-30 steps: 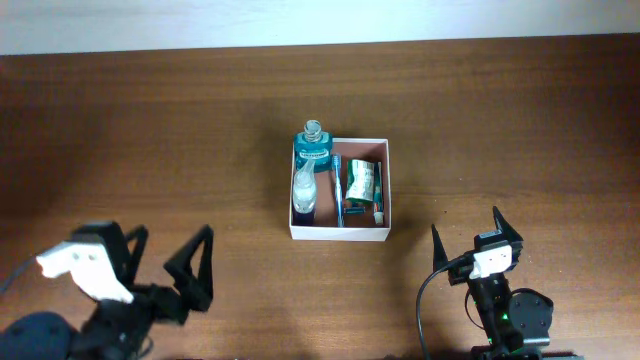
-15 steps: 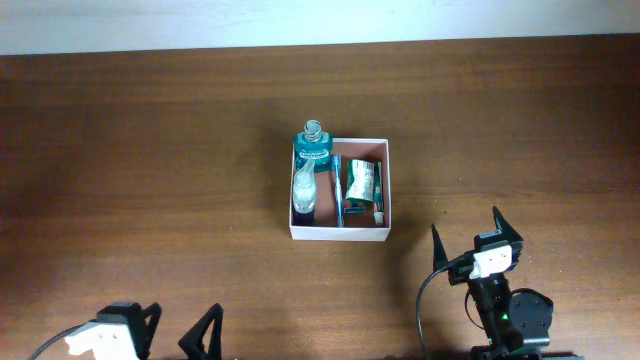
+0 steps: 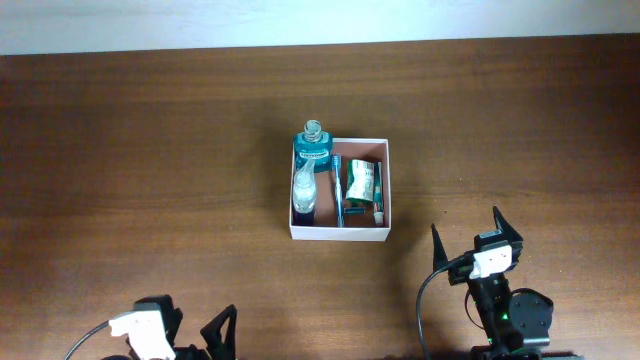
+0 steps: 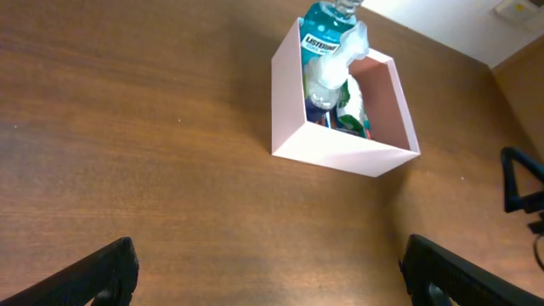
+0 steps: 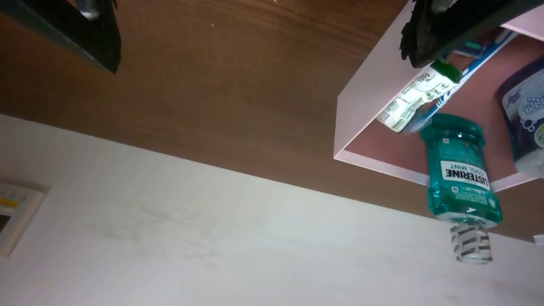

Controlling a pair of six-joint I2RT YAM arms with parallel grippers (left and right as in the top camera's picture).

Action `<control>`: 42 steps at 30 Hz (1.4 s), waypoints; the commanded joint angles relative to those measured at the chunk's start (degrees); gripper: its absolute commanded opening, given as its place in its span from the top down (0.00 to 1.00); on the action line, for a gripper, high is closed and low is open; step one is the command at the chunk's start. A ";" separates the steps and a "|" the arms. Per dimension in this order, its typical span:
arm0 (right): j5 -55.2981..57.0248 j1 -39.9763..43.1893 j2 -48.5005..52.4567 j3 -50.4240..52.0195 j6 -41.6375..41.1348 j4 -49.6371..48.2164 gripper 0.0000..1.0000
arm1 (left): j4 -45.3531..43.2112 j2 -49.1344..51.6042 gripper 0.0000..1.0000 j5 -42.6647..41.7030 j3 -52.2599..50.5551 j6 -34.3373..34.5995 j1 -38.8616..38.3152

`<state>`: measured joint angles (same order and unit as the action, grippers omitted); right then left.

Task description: Pack container

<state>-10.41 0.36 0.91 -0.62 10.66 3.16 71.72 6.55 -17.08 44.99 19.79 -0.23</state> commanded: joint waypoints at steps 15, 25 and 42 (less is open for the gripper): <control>0.35 0.46 -0.59 0.31 -0.15 0.37 0.02 | -25.31 -6.21 0.01 1.05 -16.96 -0.15 0.13; 0.35 0.46 -0.59 0.31 -0.15 0.37 0.02 | -70.27 -6.21 0.01 1.88 -37.20 -5.84 0.13; 0.35 0.46 -0.59 0.31 -0.15 0.37 0.02 | -68.22 -6.21 0.01 13.92 -42.49 -28.89 0.13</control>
<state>-10.41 0.36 0.89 -0.62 10.68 3.16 3.29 0.78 -8.82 4.21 -6.46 -0.23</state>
